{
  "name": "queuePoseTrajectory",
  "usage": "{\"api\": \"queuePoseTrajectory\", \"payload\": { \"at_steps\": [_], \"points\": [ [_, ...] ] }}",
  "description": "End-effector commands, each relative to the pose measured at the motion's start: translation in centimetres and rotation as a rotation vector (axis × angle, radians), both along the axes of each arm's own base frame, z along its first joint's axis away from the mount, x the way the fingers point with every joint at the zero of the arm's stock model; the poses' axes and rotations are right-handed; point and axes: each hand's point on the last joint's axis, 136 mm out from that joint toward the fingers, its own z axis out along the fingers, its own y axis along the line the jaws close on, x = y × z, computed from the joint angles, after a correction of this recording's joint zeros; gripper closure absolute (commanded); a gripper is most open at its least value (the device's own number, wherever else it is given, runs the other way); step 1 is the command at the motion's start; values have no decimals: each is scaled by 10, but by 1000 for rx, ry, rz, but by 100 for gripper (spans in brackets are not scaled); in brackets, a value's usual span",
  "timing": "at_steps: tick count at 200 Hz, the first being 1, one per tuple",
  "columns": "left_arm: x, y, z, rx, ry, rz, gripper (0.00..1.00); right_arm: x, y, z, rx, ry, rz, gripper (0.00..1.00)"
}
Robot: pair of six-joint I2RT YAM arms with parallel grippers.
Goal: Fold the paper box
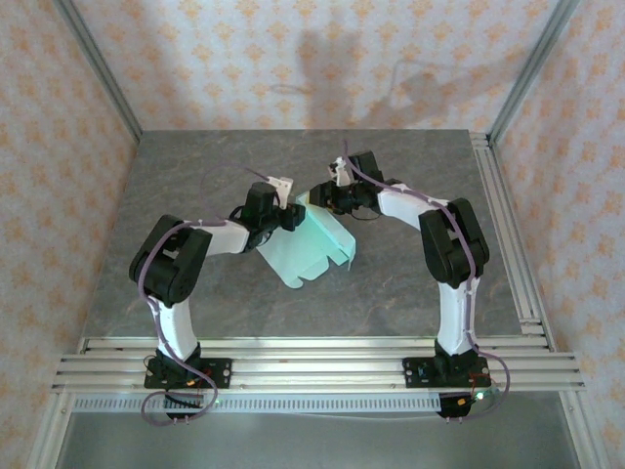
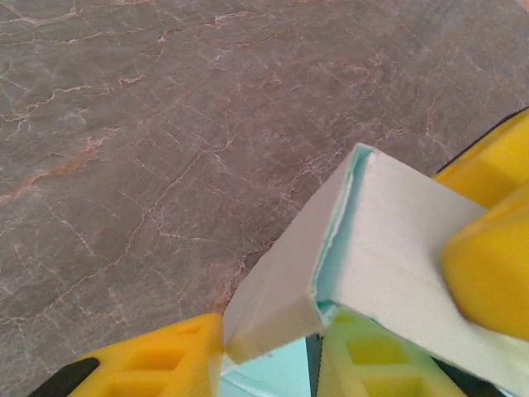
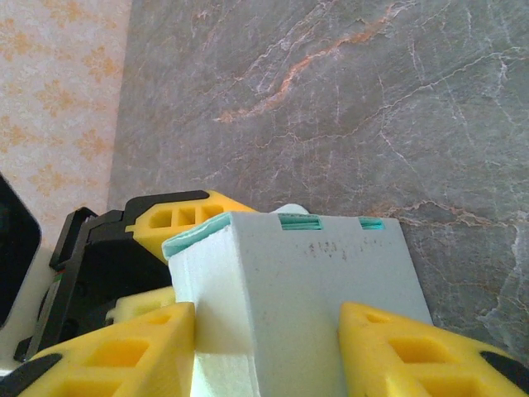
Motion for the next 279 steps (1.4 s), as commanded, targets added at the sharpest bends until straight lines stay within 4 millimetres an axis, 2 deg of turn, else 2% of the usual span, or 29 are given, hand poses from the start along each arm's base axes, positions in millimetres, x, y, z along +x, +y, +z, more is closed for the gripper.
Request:
{"api": "queuePoseTrajectory", "payload": {
  "at_steps": [1,19,44,93,142,167,197,279],
  "points": [
    [6,-11,9,-41,-4,-33,74,-8,4,-15,-1,63,18,53],
    [5,-11,8,-43,-5,-36,80,-9,4,-13,4,64,20,53],
    [-2,-9,5,-47,11,-31,83,-11,4,-10,8,57,22,53],
    [-25,-5,14,-52,1,-18,82,-30,4,-3,49,62,52,53],
    [-52,-15,23,-44,-8,-17,81,-51,-4,-3,29,72,83,53],
    [-62,-19,22,-31,-25,-20,75,-58,-5,-7,11,76,121,53],
    [-63,-17,17,-26,-75,-25,65,-62,-2,-12,20,97,169,53],
    [-66,-7,8,43,-227,-44,59,-73,-2,-14,21,110,232,53]
  ]
}}
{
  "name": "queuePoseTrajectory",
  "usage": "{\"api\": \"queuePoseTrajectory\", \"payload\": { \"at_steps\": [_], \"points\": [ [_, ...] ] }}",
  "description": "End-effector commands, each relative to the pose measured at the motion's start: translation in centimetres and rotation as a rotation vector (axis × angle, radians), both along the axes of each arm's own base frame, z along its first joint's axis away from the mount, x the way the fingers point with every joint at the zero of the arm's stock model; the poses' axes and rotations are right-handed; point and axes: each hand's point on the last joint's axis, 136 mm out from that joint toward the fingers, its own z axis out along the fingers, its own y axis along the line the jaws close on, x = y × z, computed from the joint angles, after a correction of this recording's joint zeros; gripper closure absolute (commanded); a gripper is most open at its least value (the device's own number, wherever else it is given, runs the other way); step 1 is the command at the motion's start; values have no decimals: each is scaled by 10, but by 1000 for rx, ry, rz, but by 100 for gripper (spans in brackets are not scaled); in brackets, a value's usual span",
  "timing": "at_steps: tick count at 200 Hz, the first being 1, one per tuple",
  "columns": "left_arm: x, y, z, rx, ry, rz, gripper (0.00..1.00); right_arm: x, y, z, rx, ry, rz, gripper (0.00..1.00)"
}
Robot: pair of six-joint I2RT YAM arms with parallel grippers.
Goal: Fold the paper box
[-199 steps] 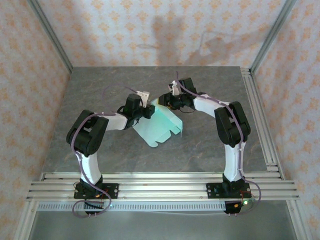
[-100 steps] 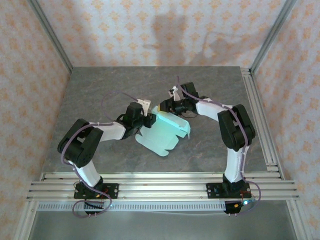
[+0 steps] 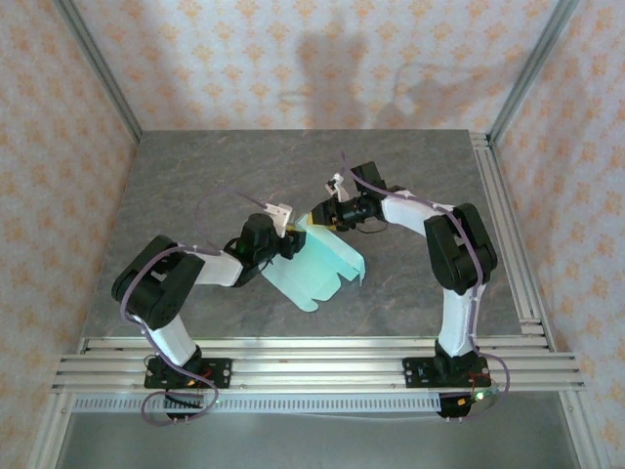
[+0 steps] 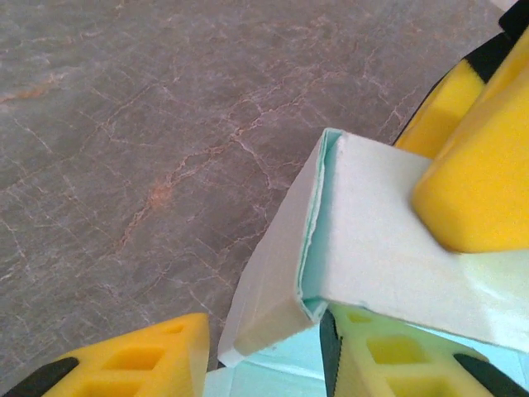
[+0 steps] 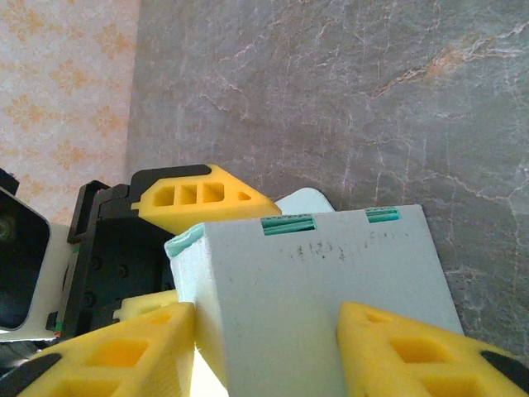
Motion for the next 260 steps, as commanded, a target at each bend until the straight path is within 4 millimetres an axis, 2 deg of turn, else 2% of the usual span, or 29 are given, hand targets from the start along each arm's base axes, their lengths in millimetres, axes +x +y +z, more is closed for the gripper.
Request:
{"api": "queuePoseTrajectory", "payload": {
  "at_steps": [1,34,51,83,136,156,252,260],
  "points": [
    [7,-3,11,21,-119,-6,59,-9,2,-9,-12,36,35,53],
    [13,-6,10,29,-130,-16,59,-11,4,-8,6,47,36,53],
    [11,-9,7,26,-125,-33,58,-11,5,-6,23,54,32,53],
    [3,-2,-1,37,-124,-23,57,-11,5,-4,28,57,28,53],
    [7,-4,-13,27,-123,-19,59,-19,6,-4,37,76,41,53],
    [10,-6,-9,16,-146,-19,59,-22,7,-2,37,75,47,53],
    [11,-6,-14,38,-139,-29,69,-25,12,-1,22,82,59,53],
    [10,-7,-13,40,-142,-33,74,-25,13,-1,18,82,61,53]
  ]
}}
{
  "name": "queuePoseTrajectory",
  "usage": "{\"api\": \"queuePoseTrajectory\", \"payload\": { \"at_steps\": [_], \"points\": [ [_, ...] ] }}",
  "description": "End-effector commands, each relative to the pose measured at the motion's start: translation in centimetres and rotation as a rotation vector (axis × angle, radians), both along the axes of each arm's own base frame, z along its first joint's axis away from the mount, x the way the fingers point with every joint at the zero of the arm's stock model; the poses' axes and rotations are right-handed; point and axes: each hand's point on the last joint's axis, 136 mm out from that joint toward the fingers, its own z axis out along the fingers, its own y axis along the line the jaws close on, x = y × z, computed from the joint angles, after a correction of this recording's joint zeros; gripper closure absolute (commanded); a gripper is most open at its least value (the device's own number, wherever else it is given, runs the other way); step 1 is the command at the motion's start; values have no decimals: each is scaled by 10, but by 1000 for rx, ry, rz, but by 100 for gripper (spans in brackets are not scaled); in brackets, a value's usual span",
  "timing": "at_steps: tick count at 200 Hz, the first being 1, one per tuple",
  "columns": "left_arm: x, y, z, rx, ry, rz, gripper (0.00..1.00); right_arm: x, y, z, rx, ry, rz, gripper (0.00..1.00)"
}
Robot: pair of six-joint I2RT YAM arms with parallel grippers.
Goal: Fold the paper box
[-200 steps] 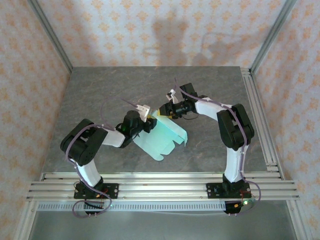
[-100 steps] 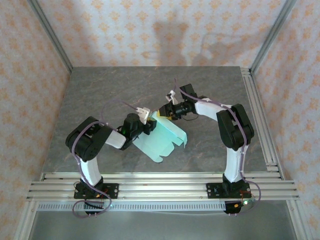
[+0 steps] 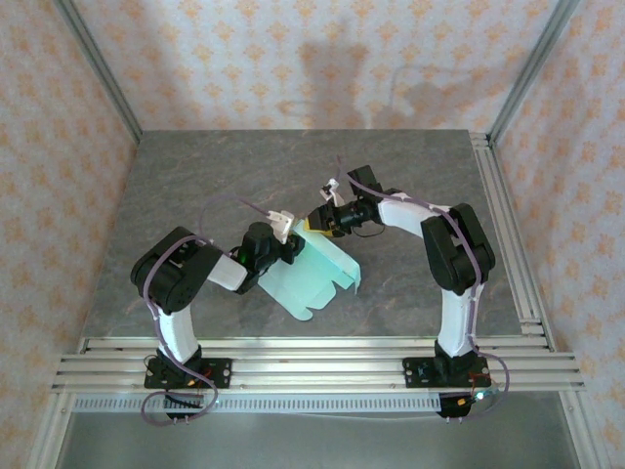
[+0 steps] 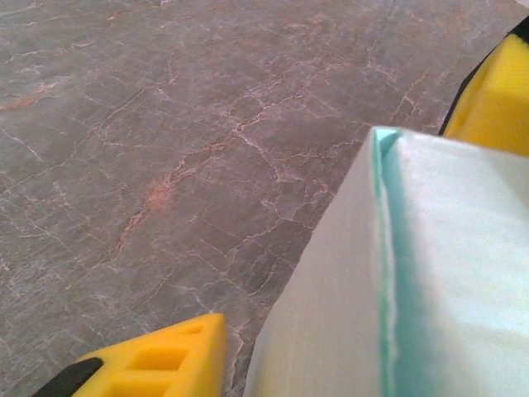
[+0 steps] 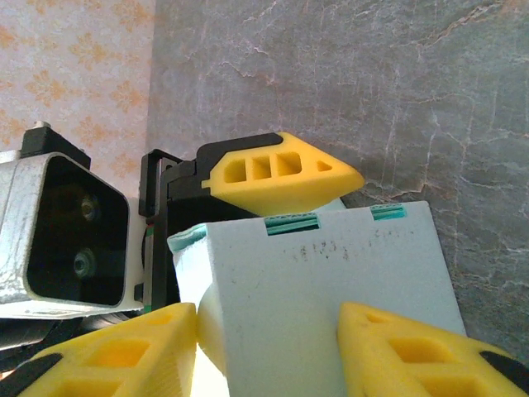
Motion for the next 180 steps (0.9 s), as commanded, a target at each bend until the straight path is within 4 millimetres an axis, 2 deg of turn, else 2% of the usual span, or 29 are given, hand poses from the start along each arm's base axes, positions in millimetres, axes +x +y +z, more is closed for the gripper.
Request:
{"api": "queuePoseTrajectory", "payload": {
  "at_steps": [1,11,19,48,54,88,93,127,166,180],
  "points": [
    [6,-5,9,3,-54,-12,75,-6,2,-2,-20,24,13,53],
    [6,-5,10,3,-56,-13,79,-6,1,-2,-26,23,13,53],
    [3,-4,4,14,-33,-15,79,-5,1,-3,-30,24,13,53],
    [0,-4,6,13,-30,-25,83,-3,0,-5,-48,26,6,53],
    [-1,-4,6,13,-29,-28,90,-2,1,-4,-46,22,6,53],
    [-2,-5,10,13,-26,-35,95,-2,1,4,-32,-6,2,52],
    [-2,-5,12,11,-28,-37,99,-1,1,5,-30,-10,0,52],
    [-4,-5,19,7,-32,-44,100,7,-3,12,-27,-47,-43,49],
    [-9,-11,30,-11,-28,-91,100,37,-27,38,4,-131,-210,46],
    [-11,-16,33,-20,-21,-117,100,47,-41,40,4,-133,-271,46]
  ]
}}
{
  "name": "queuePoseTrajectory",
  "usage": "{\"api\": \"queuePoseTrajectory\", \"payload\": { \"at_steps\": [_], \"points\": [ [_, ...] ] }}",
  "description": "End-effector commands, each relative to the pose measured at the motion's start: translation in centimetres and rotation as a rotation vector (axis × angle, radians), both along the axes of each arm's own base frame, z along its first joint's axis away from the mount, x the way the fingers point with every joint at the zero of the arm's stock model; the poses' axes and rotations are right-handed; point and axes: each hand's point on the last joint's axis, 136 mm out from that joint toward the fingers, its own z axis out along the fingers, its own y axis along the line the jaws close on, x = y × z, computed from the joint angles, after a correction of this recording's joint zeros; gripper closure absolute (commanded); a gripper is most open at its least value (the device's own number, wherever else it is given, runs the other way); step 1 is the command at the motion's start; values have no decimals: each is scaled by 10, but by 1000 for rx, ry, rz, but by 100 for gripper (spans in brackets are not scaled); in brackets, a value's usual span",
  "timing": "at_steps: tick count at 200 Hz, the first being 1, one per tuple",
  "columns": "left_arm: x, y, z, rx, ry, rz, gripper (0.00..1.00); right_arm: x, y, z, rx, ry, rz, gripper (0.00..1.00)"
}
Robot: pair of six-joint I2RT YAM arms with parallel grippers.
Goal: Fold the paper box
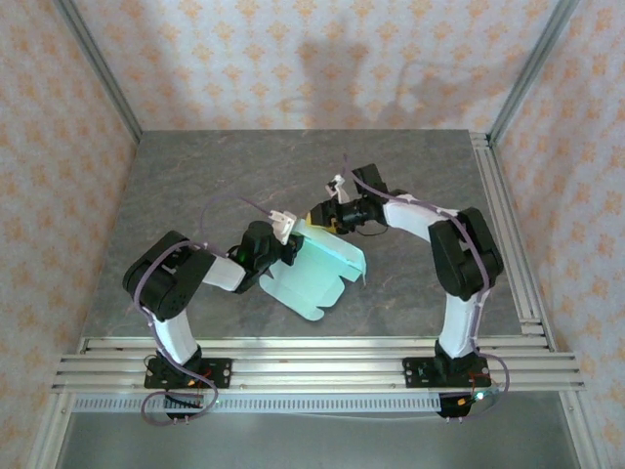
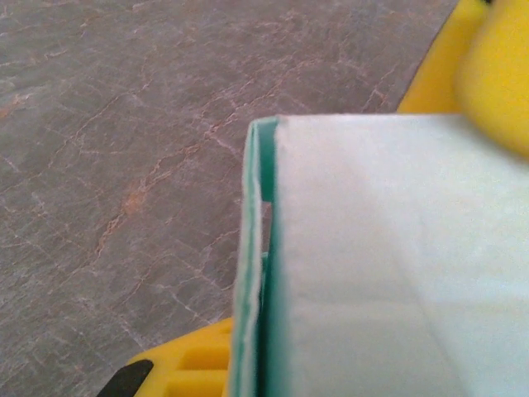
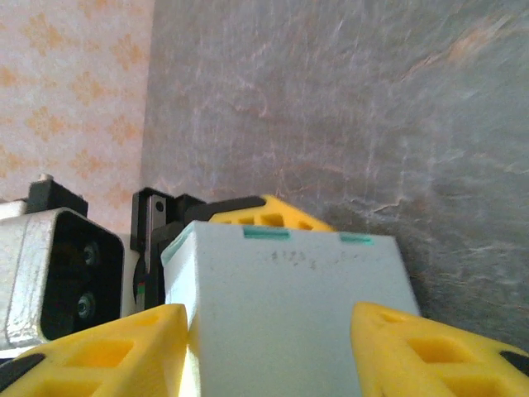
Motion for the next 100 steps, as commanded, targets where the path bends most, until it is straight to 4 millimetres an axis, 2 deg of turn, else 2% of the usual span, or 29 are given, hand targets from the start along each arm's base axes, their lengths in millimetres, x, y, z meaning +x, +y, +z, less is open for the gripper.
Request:
{"api": "queuePoseTrajectory", "payload": {
  "at_steps": [1,24,40,69,100],
  "points": [
    [-1,-9,22,-33,-28,-55,100,33,-26,25,19,-92,-154,46],
    [-5,-15,34,-70,-38,-89,100,40,-44,16,2,-65,-202,46],
    [-7,-20,46,-100,-47,-115,100,37,-47,9,-18,-53,-186,47],
    [-11,-29,66,-146,-64,-164,100,21,-40,4,11,-28,-107,48],
    [-10,-34,75,-178,-61,-184,100,1,-27,8,37,-51,-23,49]
  ]
}}
